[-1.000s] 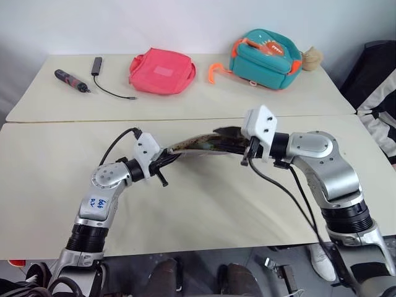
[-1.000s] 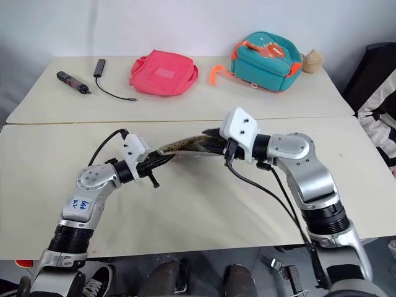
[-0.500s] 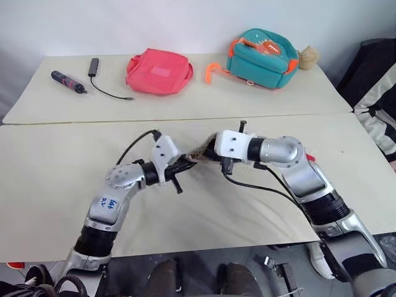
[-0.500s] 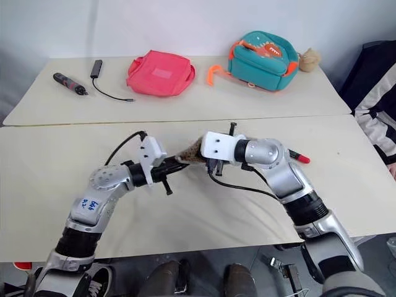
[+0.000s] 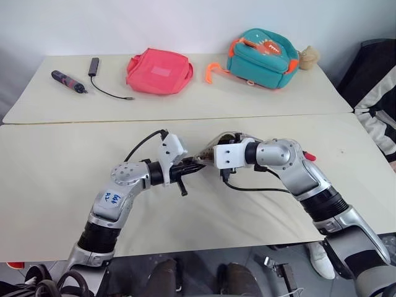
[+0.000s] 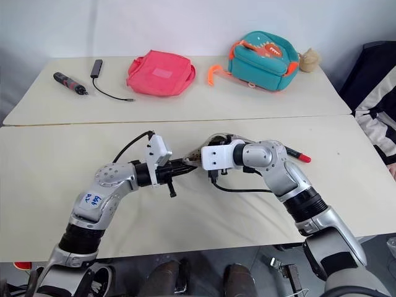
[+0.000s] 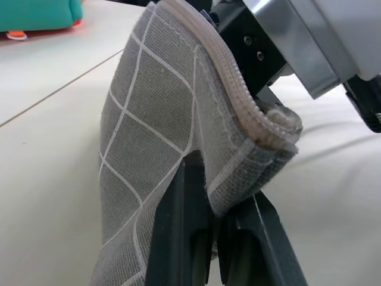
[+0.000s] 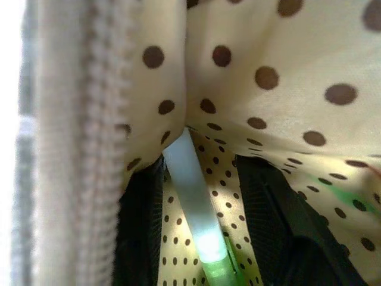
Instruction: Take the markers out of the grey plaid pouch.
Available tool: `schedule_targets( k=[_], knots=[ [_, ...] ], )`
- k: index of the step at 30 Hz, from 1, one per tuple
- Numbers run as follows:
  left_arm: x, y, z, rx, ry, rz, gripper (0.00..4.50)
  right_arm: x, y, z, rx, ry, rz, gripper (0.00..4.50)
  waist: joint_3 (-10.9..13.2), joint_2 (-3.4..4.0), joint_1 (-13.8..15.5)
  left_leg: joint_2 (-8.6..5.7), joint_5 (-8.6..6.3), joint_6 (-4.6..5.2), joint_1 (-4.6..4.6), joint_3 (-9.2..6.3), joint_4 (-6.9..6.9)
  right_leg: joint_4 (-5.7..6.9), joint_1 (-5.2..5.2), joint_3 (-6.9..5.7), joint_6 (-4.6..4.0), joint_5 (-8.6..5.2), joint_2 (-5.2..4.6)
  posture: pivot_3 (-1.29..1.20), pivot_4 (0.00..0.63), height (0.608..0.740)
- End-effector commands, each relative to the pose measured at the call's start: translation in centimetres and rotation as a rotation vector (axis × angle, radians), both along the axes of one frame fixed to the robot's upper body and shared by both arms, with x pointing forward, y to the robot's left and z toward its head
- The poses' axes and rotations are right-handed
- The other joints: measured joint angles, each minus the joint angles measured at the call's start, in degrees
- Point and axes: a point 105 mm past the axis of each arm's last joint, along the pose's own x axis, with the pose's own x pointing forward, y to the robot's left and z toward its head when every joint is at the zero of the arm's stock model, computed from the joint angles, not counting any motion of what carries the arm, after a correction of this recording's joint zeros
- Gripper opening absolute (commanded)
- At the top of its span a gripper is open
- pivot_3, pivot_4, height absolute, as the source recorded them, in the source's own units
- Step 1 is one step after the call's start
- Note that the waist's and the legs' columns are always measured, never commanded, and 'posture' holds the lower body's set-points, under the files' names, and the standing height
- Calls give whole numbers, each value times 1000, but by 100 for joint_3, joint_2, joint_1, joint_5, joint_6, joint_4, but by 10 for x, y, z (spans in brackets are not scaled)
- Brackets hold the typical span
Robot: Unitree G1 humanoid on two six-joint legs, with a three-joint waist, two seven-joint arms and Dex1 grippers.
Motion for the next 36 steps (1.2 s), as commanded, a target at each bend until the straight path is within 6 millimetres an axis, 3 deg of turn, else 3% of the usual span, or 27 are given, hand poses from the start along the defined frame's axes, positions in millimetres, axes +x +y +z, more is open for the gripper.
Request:
schedule_targets(
  k=[1, 6, 11, 20, 24, 30, 36],
  knots=[
    [-8, -5, 22, -69, -72, -70, 0, 2, 3, 6, -13, -47, 6, 1973, 0, 0, -1, 0, 0, 0, 0, 0, 0, 0, 0, 0, 0, 0, 0, 0, 150, 740],
    [-16, -13, 20, -66, -70, -116, 0, 3, 7, -3, -23, -44, 0, 1973, 0, 0, 7, 0, 0, 0, -1, -1, 2, 1, 1, 0, 0, 0, -1, 0, 150, 740],
    [-27, -19, 13, -54, -52, -166, 0, 9, 17, 1, 16, -70, -15, 1973, 0, 0, -6, 0, 0, 0, 0, -1, 1, 2, 0, 0, 0, 0, 0, 0, 150, 740],
    [-35, -24, 21, -93, -75, -198, 0, 17, 23, -22, 11, -39, -59, 1973, 0, 0, -22, 0, 0, 0, 0, -1, 1, 3, 1, 1, 0, 0, 3, 0, 150, 740],
    [-38, -24, 24, -106, -91, -205, 0, 19, 25, -21, 51, -26, -67, 1973, 0, 0, -35, 0, 0, 0, 0, -1, 1, 3, 0, 2, 0, 0, 4, 0, 150, 740],
    [-32, -18, 26, -104, -111, -169, 0, 18, 20, -19, 52, -33, -61, 532, 0, 0, -62, 0, 0, -1, 2, -1, 1, 3, 2, 3, 0, 0, 3, 0, 150, 740],
    [-15, 2, 22, -64, -158, -59, 0, 11, 0, 2, 50, -57, -52, 505, 0, 0, -46, -2, -1, -1, 2, -3, 1, 2, 3, 12, -1, 0, 0, 0, 150, 740]
  ],
)
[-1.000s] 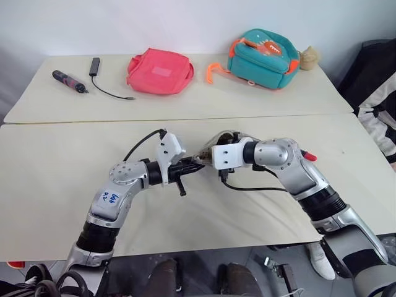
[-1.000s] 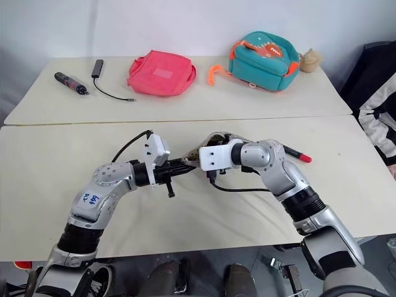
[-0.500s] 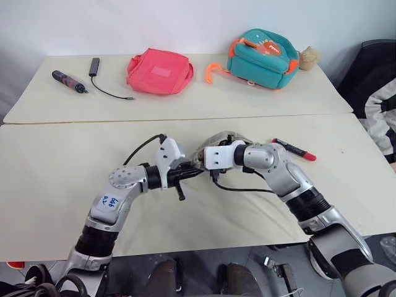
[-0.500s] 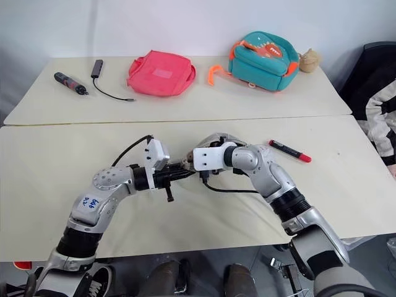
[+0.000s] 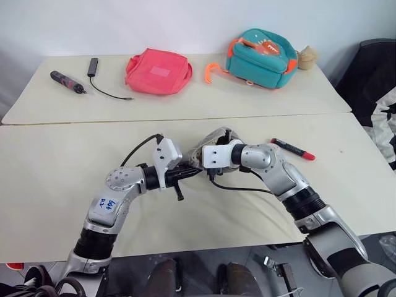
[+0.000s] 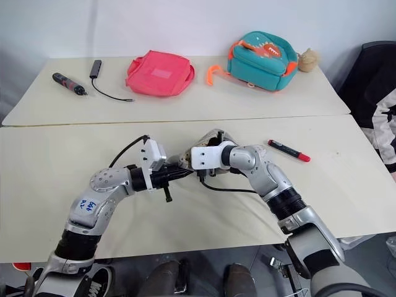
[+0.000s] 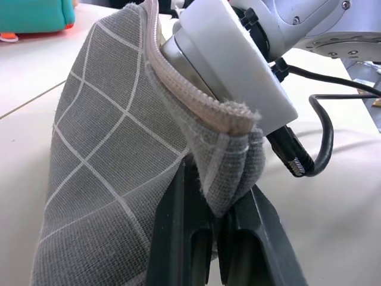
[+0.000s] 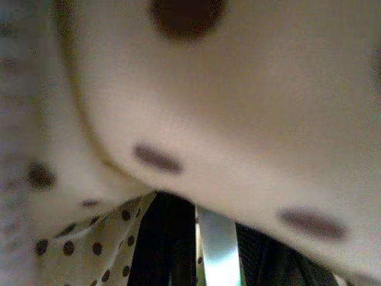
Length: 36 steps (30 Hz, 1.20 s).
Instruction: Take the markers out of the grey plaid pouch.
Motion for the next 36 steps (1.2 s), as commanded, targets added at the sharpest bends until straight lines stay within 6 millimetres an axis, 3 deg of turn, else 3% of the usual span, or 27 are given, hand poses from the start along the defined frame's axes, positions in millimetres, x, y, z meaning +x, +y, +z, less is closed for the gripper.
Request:
schedule_targets(
  k=[1, 7, 11, 15, 18, 22, 24, 28, 30, 32, 36],
  knots=[
    [-1, 4, 26, -30, -151, -4, 0, -4, -19, 20, 20, -10, -15, 501, 0, 0, 3, 0, 0, 0, 0, 0, 0, -1, 0, 1, 0, 0, 0, 0, 150, 740],
    [18, 29, 16, 45, -183, 105, 0, -28, -26, 47, 119, 76, 58, 488, 1, 2, -9, 2, 0, 0, 0, 1, -3, -3, -2, -4, 0, 0, -2, 0, 150, 740],
    [27, 42, 14, 50, -199, 170, 0, -40, -31, 48, 121, 136, 110, 488, 1, 2, -4, 1, -1, 1, 0, 2, -6, -4, -2, -10, 0, 0, -4, 0, 150, 740],
    [29, 46, 7, 79, -210, 184, 0, -48, -28, 56, 235, 204, 152, 488, 1, 2, 5, 1, -2, 2, 1, 2, -6, -4, -1, -12, 0, 0, -5, 0, 150, 740],
    [31, 46, 9, 67, -210, 197, 0, -56, -25, 73, 340, 250, 199, 488, 1, 2, 10, 1, -3, 3, 0, 2, -4, -4, -2, -13, 0, 0, -7, 0, 150, 740],
    [35, 52, 9, 86, -223, 228, 0, -74, -25, 120, 570, 321, 291, 488, 2, 2, 46, 2, -3, 3, -1, -1, -4, -4, -2, -12, 0, 0, -7, 0, 150, 740],
    [37, 58, 7, 110, -236, 246, 0, -76, -35, 137, 632, 338, 282, 488, 2, 2, 51, 2, -5, 5, -1, -2, -4, -5, -2, -12, 0, 0, -8, 0, 150, 740],
    [42, 67, 4, 156, -271, 282, 0, -74, -58, 146, 668, 370, 190, 488, 1, 2, 79, 1, -23, 5, -2, -14, -2, -22, 3, -6, -1, 1, -14, 0, 150, 740],
    [43, 67, 5, 136, -266, 289, 0, -61, -82, 128, 562, 348, 46, 488, 1, 2, 81, 0, -28, 6, -7, -10, -2, -26, -1, -5, -1, 1, -15, 0, 150, 740],
    [44, 66, 7, 113, -259, 291, 0, -45, -116, 94, 352, 296, -151, 488, 1, 2, 104, -1, -31, 9, -12, -12, 1, -27, 0, -6, -1, 1, -15, 0, 150, 740],
    [42, 67, 6, 118, -259, 285, 0, -31, -149, 45, 170, 275, -319, 488, 1, 1, 67, -4, -34, 13, -12, 10, -1, -29, -2, -18, 7, 5, -12, 0, 150, 740]
  ],
)
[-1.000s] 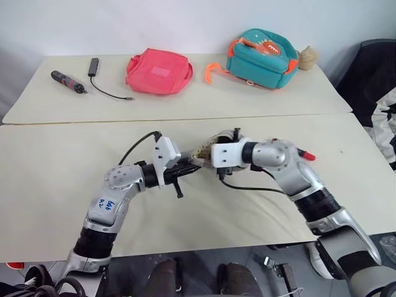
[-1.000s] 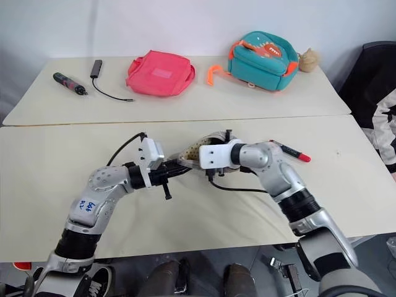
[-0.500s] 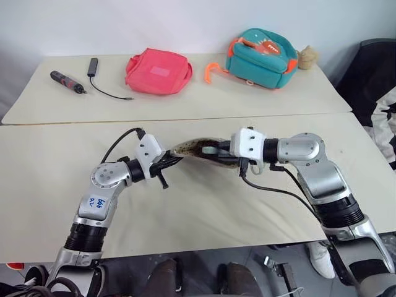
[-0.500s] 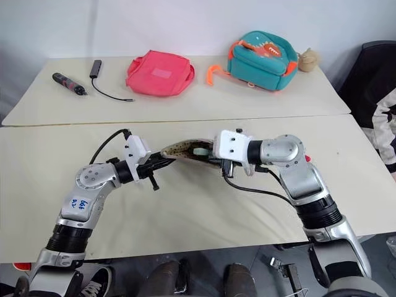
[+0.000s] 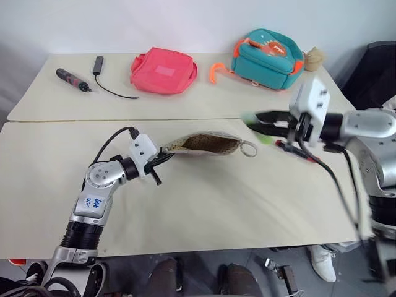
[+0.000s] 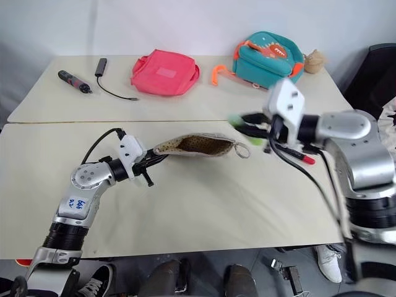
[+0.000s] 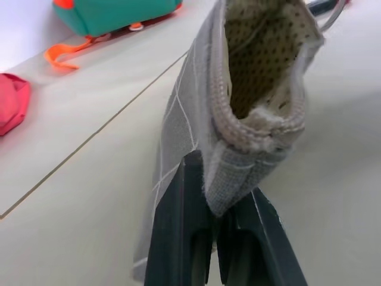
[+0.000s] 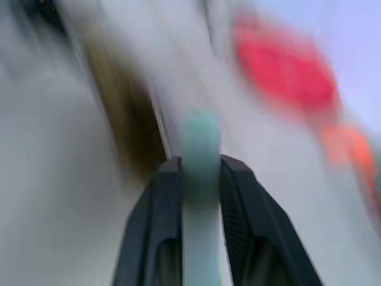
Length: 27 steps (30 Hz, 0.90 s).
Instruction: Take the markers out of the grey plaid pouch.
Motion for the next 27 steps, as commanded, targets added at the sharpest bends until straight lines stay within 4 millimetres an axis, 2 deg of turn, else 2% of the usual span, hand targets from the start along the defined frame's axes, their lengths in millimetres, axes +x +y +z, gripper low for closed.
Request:
schedule_targets(
  k=[1, 6, 8, 10, 16, 19, 23, 24, 27],
  knots=[
    [-1, 0, 11, -12, -42, -10, 0, 9, -15, -24, -129, -46, -62, 488, 1, 1, -40, 2, 1, 0, 1, 2, 0, 2, -1, 0, 0, 0, 2, 0, 150, 740],
    [-3, 0, 12, -14, -44, -14, 0, 6, -34, -65, -261, 33, -107, 488, 2, 3, -57, 12, 12, -3, 8, 14, 3, 8, -3, 7, 0, 0, 9, 0, 150, 740],
    [-4, -1, 13, -23, -45, -19, 0, 8, -40, -72, -315, 33, -119, 488, 2, 3, -32, 12, 11, -2, 11, 13, 10, 2, 1, 9, 0, 0, 7, 0, 150, 740],
    [-5, -2, 14, -30, -45, -20, 0, 16, -37, -67, -211, 46, -165, 488, 2, 2, -5, 11, 10, -1, 11, 13, 16, 0, 2, 13, 0, 0, 3, 0, 150, 740],
    [-5, 0, 13, -33, -38, -10, 0, 16, -27, -68, -205, 46, -129, 2536, 2, 3, -9, 9, 9, -3, 8, 4, 11, 0, 1, 8, 0, 0, 1, 0, 150, 740],
    [-7, 3, 15, -56, -18, -6, 0, 15, -17, -56, -150, 38, -91, 3509, 2, 3, -16, 10, 9, -3, 8, 3, 8, 5, 3, 5, 0, 0, 5, 0, 150, 740],
    [-8, 11, 27, -221, 127, 31, 0, 17, 20, -15, 138, -41, -16, 3509, 2, 3, -82, 16, 9, -4, 8, 5, 9, 9, 1, 9, 0, 0, 9, 0, 150, 740],
    [-9, 12, 28, -258, 179, 34, 0, 15, 27, -11, 174, -40, 4, 3509, 3, 4, -83, 17, 10, -5, 10, 4, 10, 13, 3, 8, 0, 0, 10, 0, 150, 740],
    [-7, 18, 50, -447, 305, 78, 0, 7, 49, -4, 298, -21, 61, 3509, 3, 3, -35, 16, 10, -5, 8, -10, 12, 17, 8, 13, 0, 0, 8, 0, 150, 740]
  ],
)
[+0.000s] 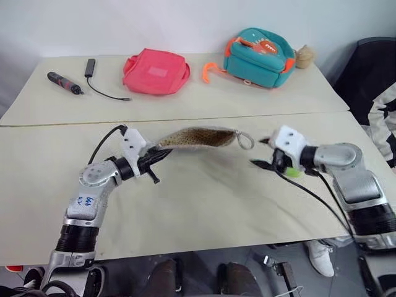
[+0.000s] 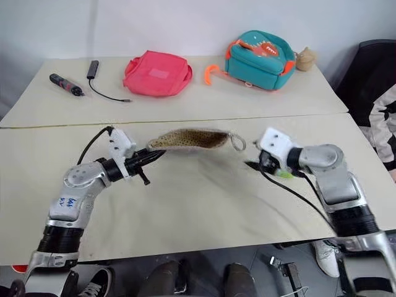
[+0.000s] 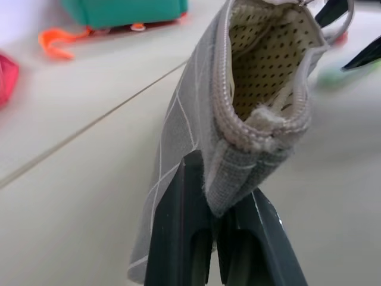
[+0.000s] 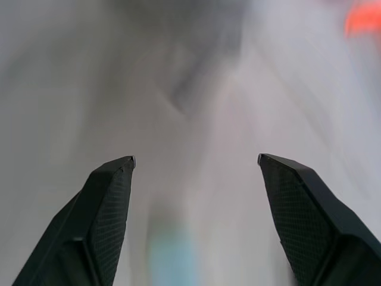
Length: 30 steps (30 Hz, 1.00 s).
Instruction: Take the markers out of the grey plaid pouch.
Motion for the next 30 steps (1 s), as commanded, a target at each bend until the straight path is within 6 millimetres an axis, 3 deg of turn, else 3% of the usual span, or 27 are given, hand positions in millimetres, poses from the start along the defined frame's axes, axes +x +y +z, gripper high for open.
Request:
schedule_targets(
  k=[1, 4, 7, 11, 15, 17, 20, 26, 29, 30],
  knots=[
    [-4, 8, 36, -199, 97, 33, 0, -11, 19, 20, 145, -13, 56, 3509, 1, -2, 46, -1, 0, 0, -1, -5, 1, -1, 1, 9, 0, 0, -1, 0, 150, 740],
    [-8, 20, 46, -318, 228, 55, 0, -19, 41, 15, 210, 16, 108, 3509, 1, -2, 57, -7, 0, 0, -7, -18, 3, -1, 4, 23, 0, 0, -3, 0, 150, 740],
    [-3, 49, 46, -455, 316, 180, 0, -22, 54, 12, 242, 24, 123, 3509, 1, -2, 39, -11, 0, -1, -7, -19, 2, -1, 4, 28, 0, 0, 1, 0, 150, 740],
    [-7, 83, 28, -661, 446, 308, 0, -22, 69, 11, 297, 22, 138, 3509, 1, -3, 15, -10, 2, -3, -2, -14, 1, 3, 2, 34, 0, 0, 6, 0, 150, 740],
    [-13, 103, 13, -685, 474, 419, 0, -24, 77, 4, 302, 39, 153, 3509, 2, -5, 0, -9, 2, -8, -1, -12, -3, 11, -8, 49, 0, 0, 11, 0, 150, 740],
    [-17, 124, 6, -736, 462, 512, 0, -24, 81, -1, 304, 55, 163, 3509, 2, -9, 31, -10, 1, -10, -1, -11, -2, 11, -8, 53, 0, 0, 14, 0, 150, 740],
    [-27, 132, -6, -759, 481, 539, 0, -23, 87, 0, 309, 52, 179, 3509, 1, -11, 25, -11, -2, -15, 1, -1, -1, 10, -10, 68, 0, 0, 13, 0, 150, 740],
    [-32, 158, 5, -903, 405, 599, 1591, -24, 94, -2, 301, 55, 208, 3536, -1, -17, 32, -9, -20, -45, 3, 2, -2, 11, -15, 75, 0, 0, 10, 0, 150, 740],
    [-35, 158, 5, -895, 402, 598, 2510, -23, 93, -2, 295, 53, 207, 3536, -1, -17, 36, -10, -20, -46, 3, 4, -5, 11, -16, 76, 0, 0, 12, 0, 150, 740],
    [-39, 154, 6, -793, 386, 591, 2847, -22, 92, -2, 295, 53, 205, 3536, -1, -18, 31, -10, -20, -47, 2, 4, -6, 11, -17, 76, 0, 0, 12, 0, 150, 740]
  ],
)
